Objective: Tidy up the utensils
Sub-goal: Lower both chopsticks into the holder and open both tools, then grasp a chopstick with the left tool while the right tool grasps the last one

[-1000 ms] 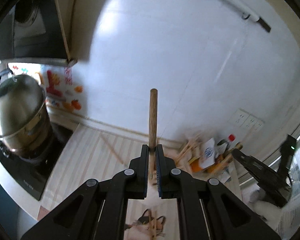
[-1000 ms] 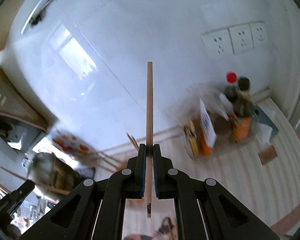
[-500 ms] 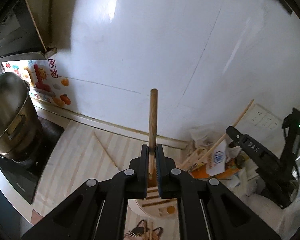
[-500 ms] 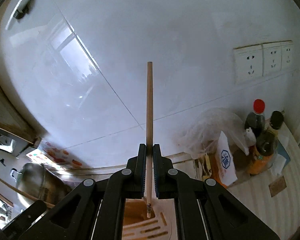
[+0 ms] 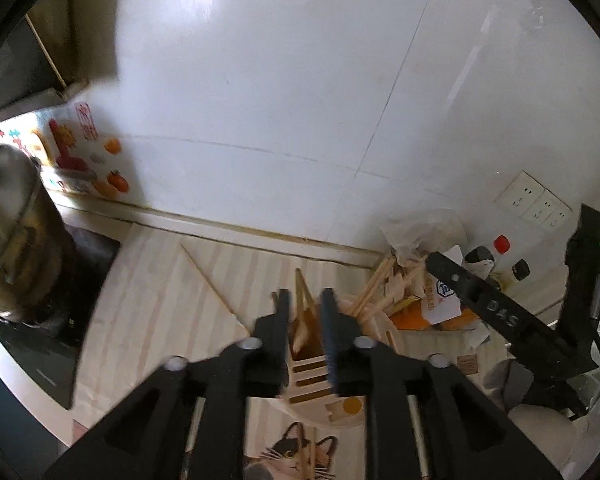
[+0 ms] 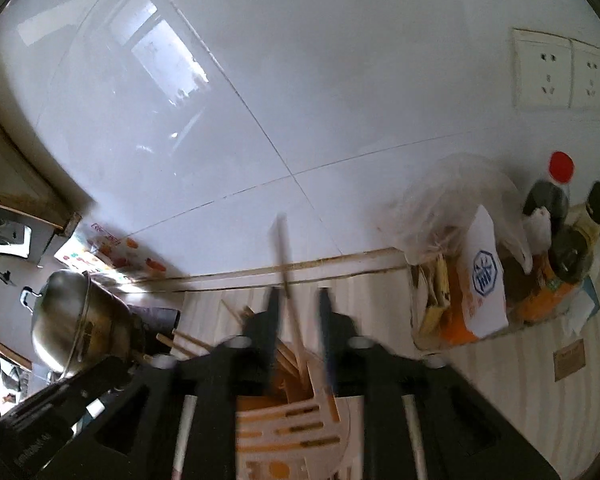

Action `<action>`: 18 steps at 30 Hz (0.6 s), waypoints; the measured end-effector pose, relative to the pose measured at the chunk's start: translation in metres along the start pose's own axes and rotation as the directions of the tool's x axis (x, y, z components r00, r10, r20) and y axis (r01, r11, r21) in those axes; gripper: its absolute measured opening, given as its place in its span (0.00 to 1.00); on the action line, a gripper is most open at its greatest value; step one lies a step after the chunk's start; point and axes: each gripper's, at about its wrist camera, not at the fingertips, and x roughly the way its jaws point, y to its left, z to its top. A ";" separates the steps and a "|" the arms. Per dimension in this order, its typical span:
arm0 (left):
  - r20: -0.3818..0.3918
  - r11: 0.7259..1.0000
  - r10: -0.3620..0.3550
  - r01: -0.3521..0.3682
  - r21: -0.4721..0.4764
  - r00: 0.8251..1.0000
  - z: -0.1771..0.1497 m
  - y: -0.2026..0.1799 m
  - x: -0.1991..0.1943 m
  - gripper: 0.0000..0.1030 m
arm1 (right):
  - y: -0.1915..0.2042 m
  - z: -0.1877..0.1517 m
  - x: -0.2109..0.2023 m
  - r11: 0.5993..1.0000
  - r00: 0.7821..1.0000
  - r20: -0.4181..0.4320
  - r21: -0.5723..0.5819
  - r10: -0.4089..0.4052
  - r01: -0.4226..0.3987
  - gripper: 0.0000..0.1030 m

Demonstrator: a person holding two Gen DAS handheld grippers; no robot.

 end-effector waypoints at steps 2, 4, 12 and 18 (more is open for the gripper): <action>0.028 1.000 0.016 -0.016 -0.007 0.999 -0.002 0.004 -0.012 0.62 | -0.004 -0.003 -0.014 1.000 1.000 0.022 0.016 -0.005 0.005 0.44; 0.060 0.999 0.036 -0.035 -0.015 0.998 -0.005 0.011 -0.022 0.75 | -0.008 -0.006 -0.025 1.000 0.999 0.035 0.024 -0.016 0.015 0.44; 0.028 0.989 0.151 -0.151 -0.004 0.988 -0.041 0.043 -0.007 1.00 | -0.023 -0.041 -0.064 0.995 0.993 0.077 0.060 -0.084 0.080 0.66; -0.070 0.970 0.242 -0.240 0.026 0.968 -0.099 0.067 0.033 1.00 | -0.037 -0.097 -0.054 0.985 0.986 0.014 0.052 -0.165 0.165 0.72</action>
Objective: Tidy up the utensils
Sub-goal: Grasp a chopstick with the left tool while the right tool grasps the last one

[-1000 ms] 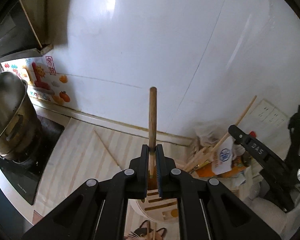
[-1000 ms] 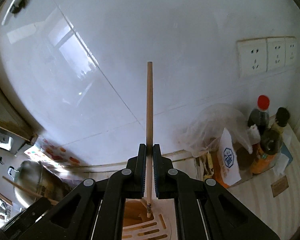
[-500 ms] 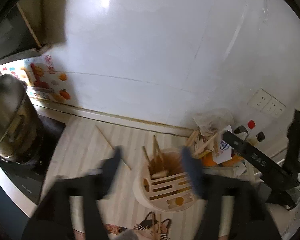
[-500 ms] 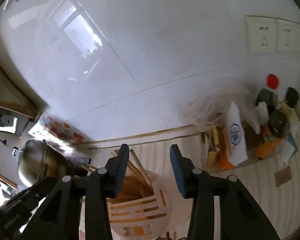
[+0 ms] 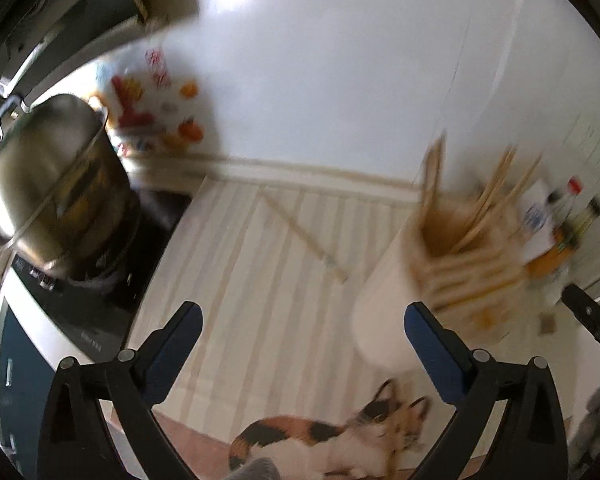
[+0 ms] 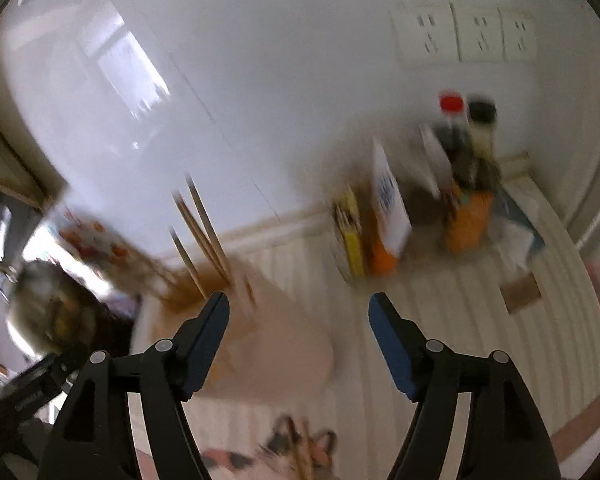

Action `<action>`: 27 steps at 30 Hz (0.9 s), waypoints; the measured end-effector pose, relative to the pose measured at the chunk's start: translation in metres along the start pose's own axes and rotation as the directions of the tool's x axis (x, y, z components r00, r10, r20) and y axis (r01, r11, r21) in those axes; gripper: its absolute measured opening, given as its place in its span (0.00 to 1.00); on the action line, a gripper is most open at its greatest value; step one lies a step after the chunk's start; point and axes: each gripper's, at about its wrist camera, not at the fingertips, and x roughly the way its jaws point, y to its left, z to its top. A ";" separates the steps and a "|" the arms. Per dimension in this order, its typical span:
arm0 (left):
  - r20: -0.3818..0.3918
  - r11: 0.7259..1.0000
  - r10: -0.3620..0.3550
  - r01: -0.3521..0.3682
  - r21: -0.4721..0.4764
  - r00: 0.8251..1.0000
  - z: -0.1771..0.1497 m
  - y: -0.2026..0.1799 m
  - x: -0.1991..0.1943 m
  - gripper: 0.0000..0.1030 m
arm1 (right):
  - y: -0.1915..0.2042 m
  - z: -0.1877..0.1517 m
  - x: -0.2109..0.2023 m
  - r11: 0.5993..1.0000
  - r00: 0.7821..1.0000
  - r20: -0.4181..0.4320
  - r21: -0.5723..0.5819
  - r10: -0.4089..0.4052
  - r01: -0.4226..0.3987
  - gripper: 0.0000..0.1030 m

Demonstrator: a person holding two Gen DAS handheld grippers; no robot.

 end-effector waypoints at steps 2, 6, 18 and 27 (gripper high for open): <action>-0.032 0.999 0.040 -0.040 0.024 0.999 -0.018 0.000 0.016 1.00 | -0.007 -0.027 0.014 1.000 0.997 -0.075 -0.004 -0.022 0.021 0.72; -0.144 0.991 0.114 -0.101 0.092 0.983 -0.066 -0.001 0.065 1.00 | -0.018 -0.082 0.049 0.998 0.970 -0.236 -0.020 -0.055 0.052 0.71; -0.367 0.974 0.190 -0.129 0.186 0.911 -0.158 0.003 0.142 1.00 | -0.010 -0.195 0.138 0.989 0.830 -0.541 -0.124 -0.133 0.078 0.38; -0.369 0.975 0.060 0.026 0.223 0.927 -0.161 -0.050 0.126 0.98 | -0.030 -0.201 0.126 0.950 0.818 -0.494 -0.250 -0.293 0.189 0.06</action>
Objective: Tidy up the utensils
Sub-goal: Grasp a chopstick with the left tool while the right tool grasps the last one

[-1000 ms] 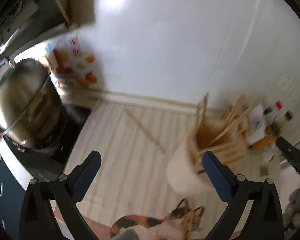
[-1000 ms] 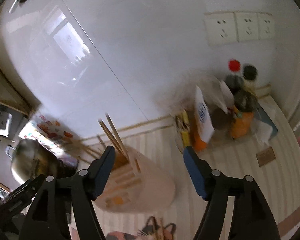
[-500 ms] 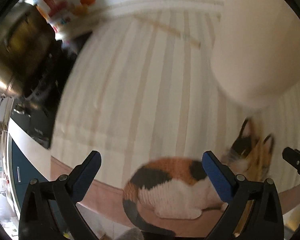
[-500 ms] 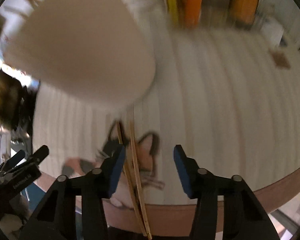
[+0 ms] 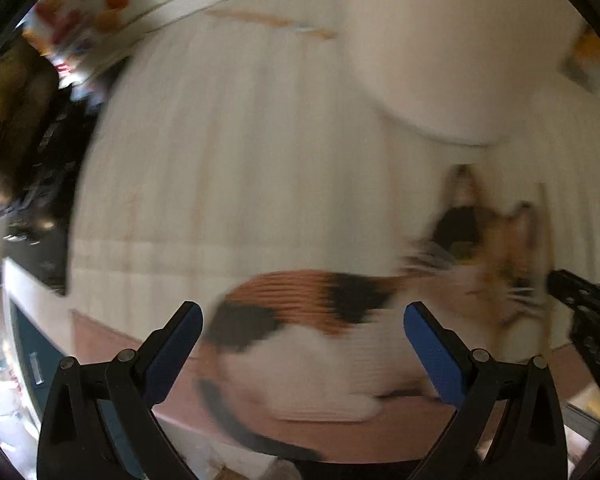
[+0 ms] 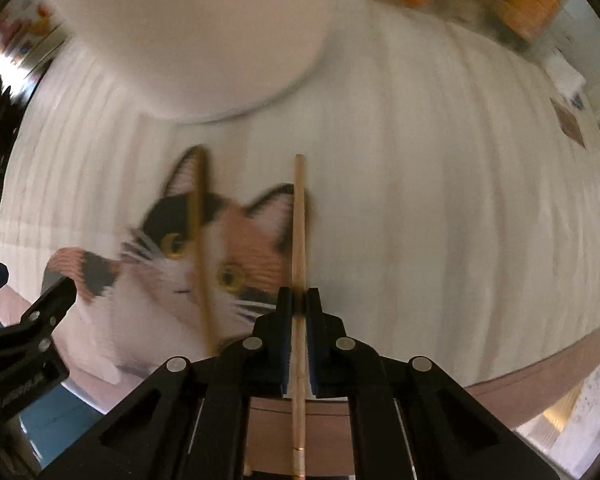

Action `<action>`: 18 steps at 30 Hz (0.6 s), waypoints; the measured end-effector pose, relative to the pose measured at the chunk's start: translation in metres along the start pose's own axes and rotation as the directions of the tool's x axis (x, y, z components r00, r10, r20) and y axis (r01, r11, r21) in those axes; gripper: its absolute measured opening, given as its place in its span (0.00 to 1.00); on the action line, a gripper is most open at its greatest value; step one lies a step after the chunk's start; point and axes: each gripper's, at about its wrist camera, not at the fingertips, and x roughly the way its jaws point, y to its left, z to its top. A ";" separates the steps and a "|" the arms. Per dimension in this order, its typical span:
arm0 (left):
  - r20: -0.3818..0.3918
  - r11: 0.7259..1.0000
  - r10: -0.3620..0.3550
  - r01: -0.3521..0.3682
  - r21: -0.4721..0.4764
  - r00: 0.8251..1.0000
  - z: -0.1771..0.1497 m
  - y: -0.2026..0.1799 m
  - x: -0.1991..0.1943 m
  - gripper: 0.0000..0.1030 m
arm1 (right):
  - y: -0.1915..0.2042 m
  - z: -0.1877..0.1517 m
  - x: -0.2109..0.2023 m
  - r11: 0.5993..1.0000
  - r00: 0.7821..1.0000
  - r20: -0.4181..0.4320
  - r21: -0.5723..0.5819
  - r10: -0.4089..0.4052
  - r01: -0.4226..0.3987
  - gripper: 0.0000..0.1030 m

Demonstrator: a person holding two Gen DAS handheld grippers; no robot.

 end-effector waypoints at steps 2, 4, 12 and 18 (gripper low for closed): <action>-0.014 0.997 -0.070 0.070 0.021 0.997 0.003 -0.021 -0.001 0.96 | -0.022 -0.002 -0.001 0.999 1.000 -0.004 0.032 -0.014 0.014 0.06; -0.029 0.992 -0.119 0.120 0.039 0.992 0.006 -0.038 -0.001 0.87 | -0.046 -0.004 -0.002 0.997 1.000 -0.008 0.072 -0.026 0.026 0.06; -0.070 0.979 -0.160 0.168 0.119 0.985 0.012 -0.091 0.006 0.44 | -0.132 -0.018 -0.007 0.969 0.999 -0.025 0.244 -0.042 0.046 0.06; -0.055 0.981 -0.083 0.091 0.173 0.995 0.010 -0.101 0.013 0.09 | -0.158 -0.028 -0.010 0.963 0.999 -0.022 0.265 -0.046 0.050 0.07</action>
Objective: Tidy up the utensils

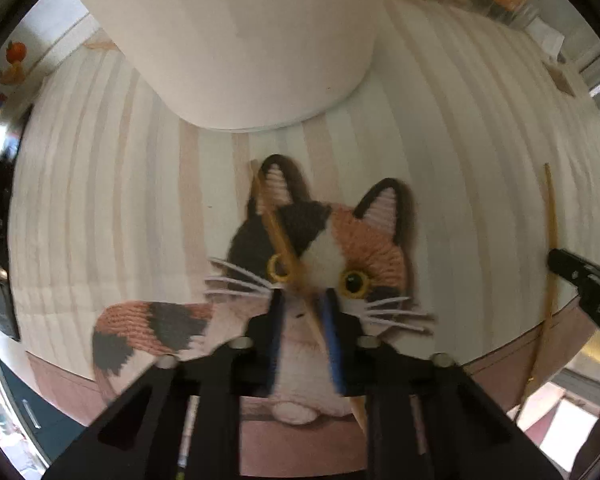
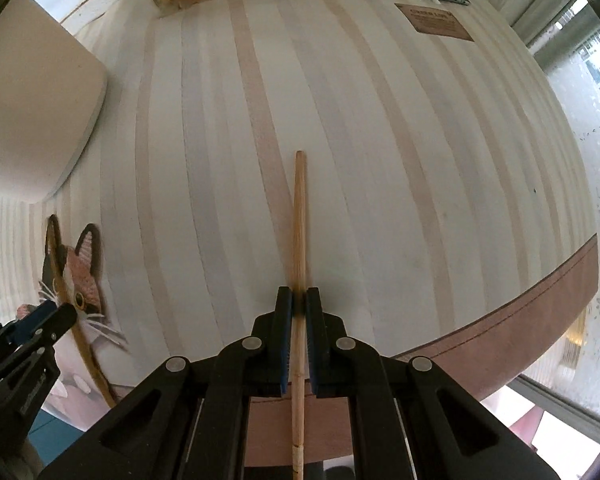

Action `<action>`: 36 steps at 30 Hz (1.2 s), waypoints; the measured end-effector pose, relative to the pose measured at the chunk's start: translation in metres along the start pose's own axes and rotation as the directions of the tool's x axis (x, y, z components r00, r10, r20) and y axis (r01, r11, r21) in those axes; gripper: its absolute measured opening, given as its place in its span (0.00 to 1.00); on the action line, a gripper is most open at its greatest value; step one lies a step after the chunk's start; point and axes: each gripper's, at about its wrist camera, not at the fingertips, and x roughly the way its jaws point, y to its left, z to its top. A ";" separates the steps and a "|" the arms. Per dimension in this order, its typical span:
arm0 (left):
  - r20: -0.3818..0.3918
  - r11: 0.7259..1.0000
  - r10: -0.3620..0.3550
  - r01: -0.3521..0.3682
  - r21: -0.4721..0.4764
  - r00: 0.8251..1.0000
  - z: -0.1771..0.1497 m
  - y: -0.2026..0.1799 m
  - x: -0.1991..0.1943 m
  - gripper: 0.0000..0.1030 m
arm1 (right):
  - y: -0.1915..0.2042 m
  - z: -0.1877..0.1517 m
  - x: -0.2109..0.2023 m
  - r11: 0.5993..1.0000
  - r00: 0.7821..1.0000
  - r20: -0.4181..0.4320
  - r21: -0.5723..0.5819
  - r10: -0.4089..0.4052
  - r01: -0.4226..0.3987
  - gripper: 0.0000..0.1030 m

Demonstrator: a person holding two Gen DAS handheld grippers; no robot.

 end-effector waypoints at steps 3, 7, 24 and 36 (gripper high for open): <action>0.006 1.000 0.016 -0.016 0.006 1.000 -0.003 0.008 0.001 0.06 | 0.003 -0.002 0.002 1.000 1.000 0.002 -0.009 -0.019 0.019 0.07; 0.004 1.000 0.019 -0.019 -0.019 1.000 -0.007 0.029 0.000 0.04 | 0.047 0.001 0.007 0.999 1.000 -0.010 -0.041 0.004 -0.005 0.07; -0.034 0.986 -0.067 0.061 -0.153 0.997 -0.028 0.131 0.002 0.08 | 0.147 -0.017 0.006 0.967 0.999 -0.034 -0.250 0.032 -0.040 0.08; -0.035 0.985 -0.087 0.081 -0.150 0.996 -0.032 0.159 0.009 0.09 | 0.162 -0.018 0.013 0.968 0.996 -0.084 -0.248 0.007 -0.027 0.12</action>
